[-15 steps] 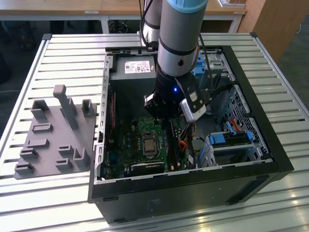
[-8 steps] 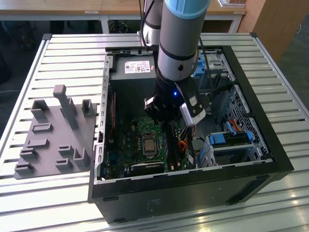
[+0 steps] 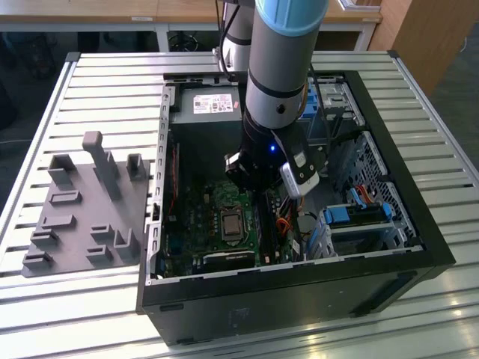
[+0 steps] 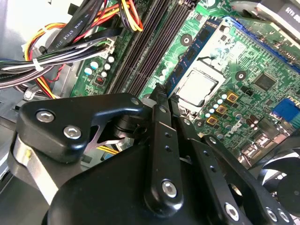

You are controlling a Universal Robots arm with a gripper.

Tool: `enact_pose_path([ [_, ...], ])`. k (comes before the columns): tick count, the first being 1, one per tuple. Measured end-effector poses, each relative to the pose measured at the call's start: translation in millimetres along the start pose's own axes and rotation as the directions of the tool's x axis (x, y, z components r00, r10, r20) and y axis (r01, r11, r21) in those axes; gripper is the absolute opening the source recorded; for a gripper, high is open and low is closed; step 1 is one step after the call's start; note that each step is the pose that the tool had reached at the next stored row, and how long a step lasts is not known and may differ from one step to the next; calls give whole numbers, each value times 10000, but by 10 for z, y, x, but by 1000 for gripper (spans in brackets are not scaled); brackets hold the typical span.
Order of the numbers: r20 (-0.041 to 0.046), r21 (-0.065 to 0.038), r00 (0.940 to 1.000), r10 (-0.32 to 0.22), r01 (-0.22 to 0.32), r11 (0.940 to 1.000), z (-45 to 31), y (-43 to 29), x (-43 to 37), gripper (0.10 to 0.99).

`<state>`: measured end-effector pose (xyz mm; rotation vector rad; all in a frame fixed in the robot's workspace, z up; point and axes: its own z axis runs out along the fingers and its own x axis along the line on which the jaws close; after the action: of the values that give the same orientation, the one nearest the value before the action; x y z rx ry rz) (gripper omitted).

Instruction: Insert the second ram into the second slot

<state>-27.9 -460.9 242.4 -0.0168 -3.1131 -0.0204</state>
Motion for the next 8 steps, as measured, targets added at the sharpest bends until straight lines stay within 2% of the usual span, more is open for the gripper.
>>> enact_pose_path([
  [8,-3,-4,10000,-1,1,10000,17,1,-46,137],
])
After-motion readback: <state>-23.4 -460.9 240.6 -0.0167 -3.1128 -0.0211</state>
